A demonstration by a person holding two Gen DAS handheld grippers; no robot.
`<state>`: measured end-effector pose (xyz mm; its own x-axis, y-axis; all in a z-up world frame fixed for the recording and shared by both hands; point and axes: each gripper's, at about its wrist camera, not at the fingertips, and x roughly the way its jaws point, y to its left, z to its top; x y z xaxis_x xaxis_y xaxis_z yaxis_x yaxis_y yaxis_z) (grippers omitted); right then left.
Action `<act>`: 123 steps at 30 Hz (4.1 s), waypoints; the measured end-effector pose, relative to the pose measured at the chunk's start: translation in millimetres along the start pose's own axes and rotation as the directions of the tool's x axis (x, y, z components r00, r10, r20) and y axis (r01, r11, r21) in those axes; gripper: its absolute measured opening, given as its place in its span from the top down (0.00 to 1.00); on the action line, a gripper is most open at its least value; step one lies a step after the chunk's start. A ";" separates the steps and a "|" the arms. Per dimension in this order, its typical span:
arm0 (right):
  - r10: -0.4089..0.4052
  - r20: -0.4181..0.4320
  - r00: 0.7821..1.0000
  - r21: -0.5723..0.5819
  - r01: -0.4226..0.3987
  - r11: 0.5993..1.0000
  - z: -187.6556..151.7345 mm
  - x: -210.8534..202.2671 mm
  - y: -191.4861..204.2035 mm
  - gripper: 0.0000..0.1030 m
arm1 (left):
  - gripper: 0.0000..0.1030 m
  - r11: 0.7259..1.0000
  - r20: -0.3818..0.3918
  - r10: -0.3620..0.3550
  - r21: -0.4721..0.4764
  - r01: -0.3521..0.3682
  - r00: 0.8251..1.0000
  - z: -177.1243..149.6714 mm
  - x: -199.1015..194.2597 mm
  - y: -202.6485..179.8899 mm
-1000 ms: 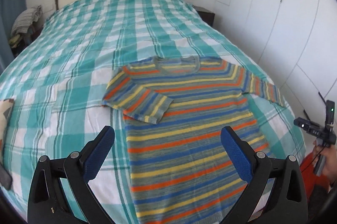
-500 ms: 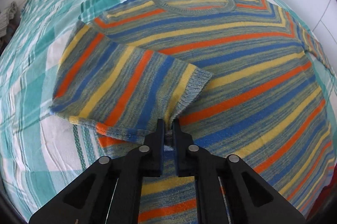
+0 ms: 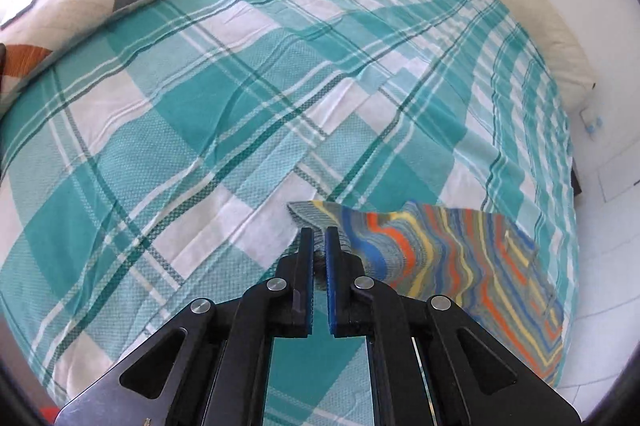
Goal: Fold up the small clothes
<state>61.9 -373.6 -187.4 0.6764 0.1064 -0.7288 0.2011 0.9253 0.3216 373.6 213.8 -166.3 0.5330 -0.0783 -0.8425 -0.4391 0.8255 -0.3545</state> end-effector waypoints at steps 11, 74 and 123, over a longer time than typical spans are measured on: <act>-0.023 -0.030 0.999 -0.021 0.022 1.000 -3.5 9.3 2.2 0.42 | 0.96 0.996 -0.111 0.067 0.057 -0.061 0.992 -27.8 34.4 23.9; -0.187 0.073 0.980 0.038 0.185 0.982 6.8 -5.9 -19.1 0.31 | 0.05 0.883 0.104 0.151 0.432 -0.182 0.983 -207.4 -38.1 20.2; -0.208 0.023 0.978 0.047 0.207 0.977 4.2 7.4 -22.9 0.21 | 0.00 0.873 0.075 0.131 0.464 -0.151 0.989 -215.6 -32.4 23.1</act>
<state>65.2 -395.5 -197.6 0.6356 -0.0967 -0.7660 0.3699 0.9090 0.1922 190.3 114.9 -234.7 0.5237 0.0725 -0.8488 -0.1279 0.9918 0.0058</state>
